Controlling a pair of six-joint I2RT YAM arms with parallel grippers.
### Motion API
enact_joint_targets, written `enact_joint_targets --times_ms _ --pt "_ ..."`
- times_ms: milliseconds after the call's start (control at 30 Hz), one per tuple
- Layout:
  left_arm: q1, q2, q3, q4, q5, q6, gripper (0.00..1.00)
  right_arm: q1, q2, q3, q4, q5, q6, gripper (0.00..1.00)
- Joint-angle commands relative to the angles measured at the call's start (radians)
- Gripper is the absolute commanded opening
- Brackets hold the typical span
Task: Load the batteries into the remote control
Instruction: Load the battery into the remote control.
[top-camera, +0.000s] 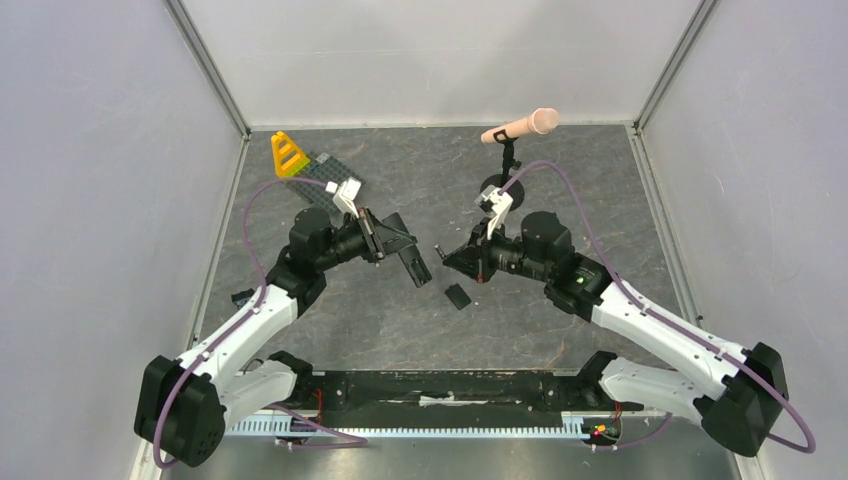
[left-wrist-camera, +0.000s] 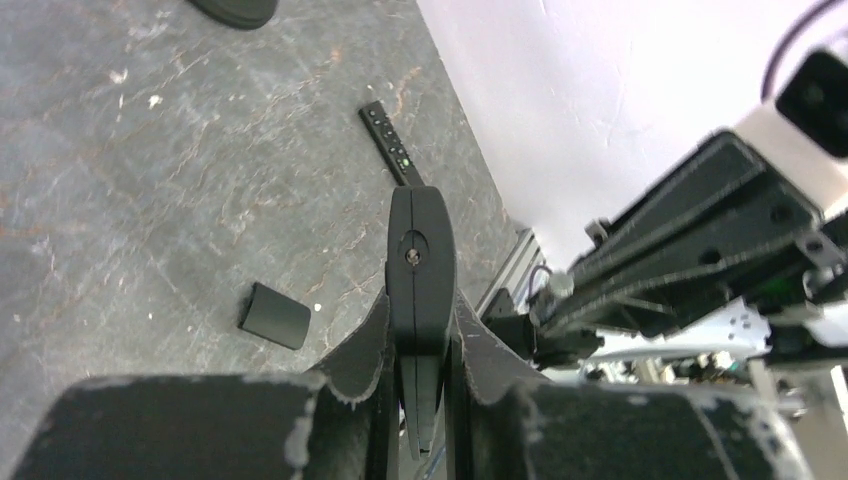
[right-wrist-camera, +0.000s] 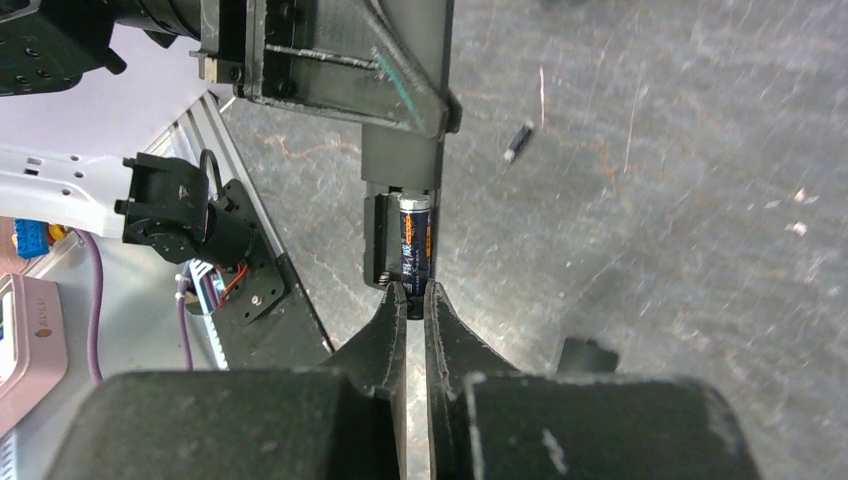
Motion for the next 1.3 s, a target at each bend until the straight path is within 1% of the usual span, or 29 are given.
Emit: enact_joint_targets --times_ms 0,67,133,333,500,667,1267 --pt "0.001 -0.008 -0.021 0.064 -0.121 -0.177 0.02 0.078 0.036 0.083 -0.127 0.163 0.078 0.00" --pt "0.001 -0.016 -0.023 0.033 -0.143 -0.192 0.02 0.097 0.062 0.107 -0.160 0.174 0.093 0.00" --pt "0.001 -0.029 -0.018 -0.032 -0.174 -0.214 0.02 0.111 0.098 0.141 -0.209 0.184 0.101 0.00" --pt "-0.001 -0.035 -0.002 -0.130 -0.191 -0.256 0.02 0.118 0.193 0.236 -0.328 0.154 0.133 0.03" --pt "-0.003 -0.034 -0.016 -0.133 -0.181 -0.261 0.02 0.123 0.242 0.291 -0.379 0.124 0.124 0.03" --pt "-0.007 -0.023 -0.008 -0.127 -0.164 -0.261 0.02 0.143 0.273 0.307 -0.396 0.097 0.119 0.04" --pt "-0.013 -0.025 0.009 -0.121 -0.116 -0.275 0.02 0.163 0.328 0.357 -0.440 0.132 0.110 0.07"
